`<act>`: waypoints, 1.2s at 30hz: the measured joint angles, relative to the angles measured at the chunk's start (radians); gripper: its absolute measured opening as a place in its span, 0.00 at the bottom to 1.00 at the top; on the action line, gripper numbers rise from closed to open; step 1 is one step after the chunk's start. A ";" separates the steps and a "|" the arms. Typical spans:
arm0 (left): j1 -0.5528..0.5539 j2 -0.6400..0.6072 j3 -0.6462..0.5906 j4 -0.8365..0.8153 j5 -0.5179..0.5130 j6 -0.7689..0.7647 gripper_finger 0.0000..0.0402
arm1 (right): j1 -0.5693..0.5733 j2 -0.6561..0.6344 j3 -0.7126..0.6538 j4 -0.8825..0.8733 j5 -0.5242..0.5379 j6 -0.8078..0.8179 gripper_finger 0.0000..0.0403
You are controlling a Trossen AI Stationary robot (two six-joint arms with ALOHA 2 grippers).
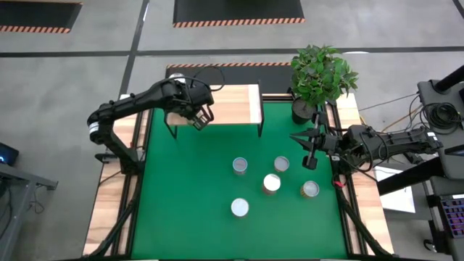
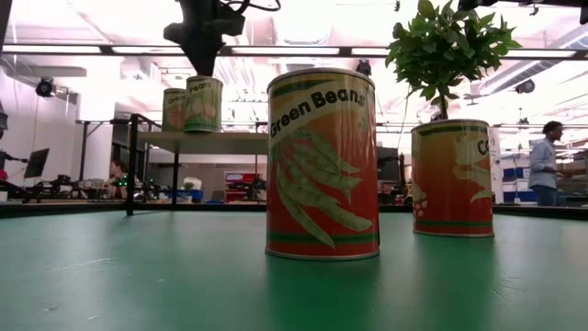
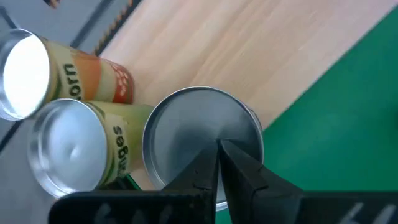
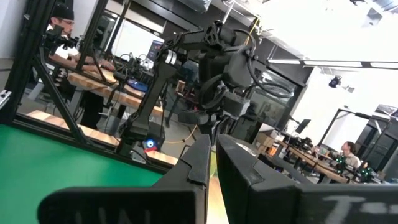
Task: Pick and place cans onto a shelf
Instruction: Put the pear can on the shelf
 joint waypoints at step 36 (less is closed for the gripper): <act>0.007 -0.022 -0.013 -0.106 -0.036 -0.082 0.00 | 0.000 0.000 0.000 -0.001 0.000 0.000 0.04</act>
